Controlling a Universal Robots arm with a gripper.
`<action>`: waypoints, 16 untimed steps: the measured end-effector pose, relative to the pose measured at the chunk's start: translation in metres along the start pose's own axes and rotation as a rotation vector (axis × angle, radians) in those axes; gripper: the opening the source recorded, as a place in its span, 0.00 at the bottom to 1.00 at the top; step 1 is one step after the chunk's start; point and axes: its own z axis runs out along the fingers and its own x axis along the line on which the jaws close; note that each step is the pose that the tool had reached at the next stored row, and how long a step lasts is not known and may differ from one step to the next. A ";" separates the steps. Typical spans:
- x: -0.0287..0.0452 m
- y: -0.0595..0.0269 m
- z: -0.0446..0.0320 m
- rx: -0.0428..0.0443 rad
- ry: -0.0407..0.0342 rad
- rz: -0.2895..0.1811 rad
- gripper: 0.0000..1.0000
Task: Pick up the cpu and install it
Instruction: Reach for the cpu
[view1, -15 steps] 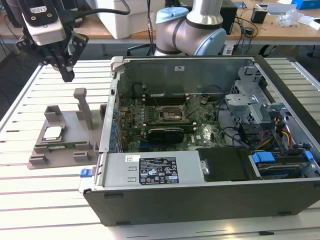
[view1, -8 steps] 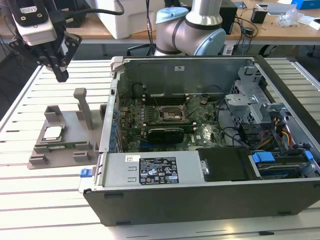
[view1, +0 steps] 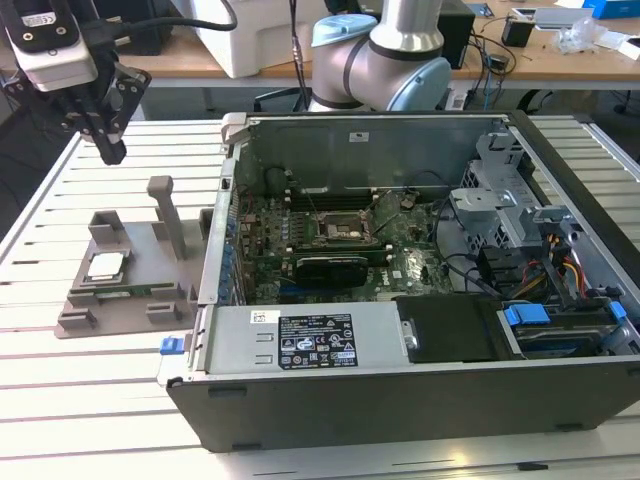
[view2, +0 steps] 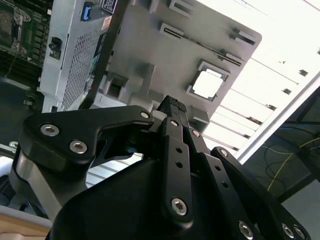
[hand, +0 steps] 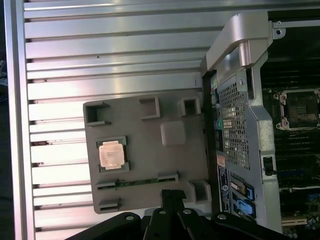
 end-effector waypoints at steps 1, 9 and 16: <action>0.0012 -0.0001 0.0000 -0.0001 0.0000 0.000 0.11; 0.0136 -0.0010 -0.0003 -0.0001 -0.0001 0.000 0.11; 0.0243 -0.0018 -0.0006 0.0000 0.0000 0.000 0.11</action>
